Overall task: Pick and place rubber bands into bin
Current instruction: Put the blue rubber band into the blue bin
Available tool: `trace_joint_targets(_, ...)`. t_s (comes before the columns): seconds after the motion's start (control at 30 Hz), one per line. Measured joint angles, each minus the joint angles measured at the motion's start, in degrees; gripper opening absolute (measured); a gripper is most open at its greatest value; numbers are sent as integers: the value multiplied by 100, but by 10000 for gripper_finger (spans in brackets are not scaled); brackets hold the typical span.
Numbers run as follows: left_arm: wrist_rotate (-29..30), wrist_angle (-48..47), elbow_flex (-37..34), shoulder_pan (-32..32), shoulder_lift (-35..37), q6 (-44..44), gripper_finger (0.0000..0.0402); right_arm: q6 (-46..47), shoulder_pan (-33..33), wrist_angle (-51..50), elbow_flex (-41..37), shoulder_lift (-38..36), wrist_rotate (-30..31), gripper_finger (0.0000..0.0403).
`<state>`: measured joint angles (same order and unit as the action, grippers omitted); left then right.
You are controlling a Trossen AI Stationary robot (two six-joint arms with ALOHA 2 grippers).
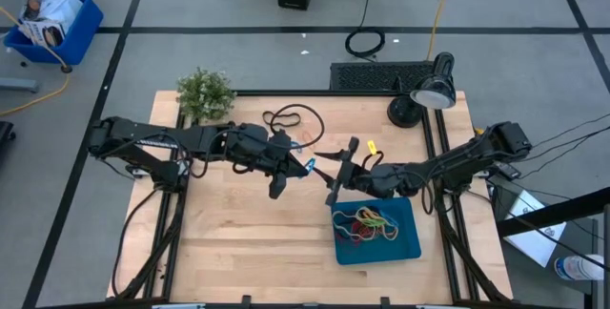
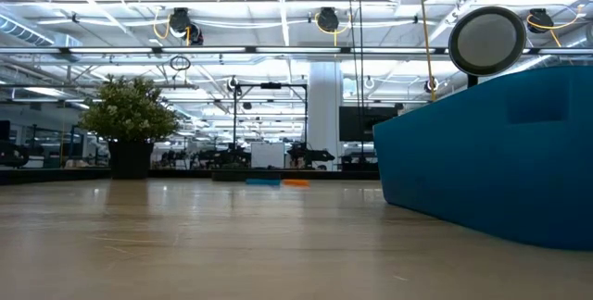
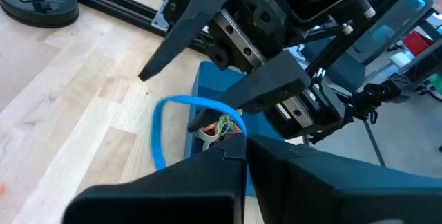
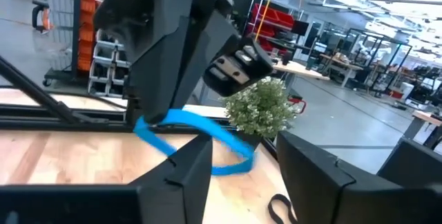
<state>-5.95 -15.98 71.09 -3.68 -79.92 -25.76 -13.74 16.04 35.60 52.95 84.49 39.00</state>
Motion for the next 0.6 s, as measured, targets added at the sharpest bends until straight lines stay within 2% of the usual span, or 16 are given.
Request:
trace_joint_targets(0.13, 2, 2, 0, 0, 0, 102, 5, -48, -5, -5, 0, 2, -4, 117)
trace_joint_targets(0.3, 2, 0, 0, 0, 0, 105, 26, -48, -5, -3, 0, 2, -19, 58)
trace_joint_targets(0.43, 2, -1, 0, 0, 0, 173, 27, -48, -5, -3, 0, 2, -22, 11)
trace_joint_targets(0.6, 2, -1, 0, 0, 0, 273, 12, 193, -5, -3, 0, 2, -24, 10)
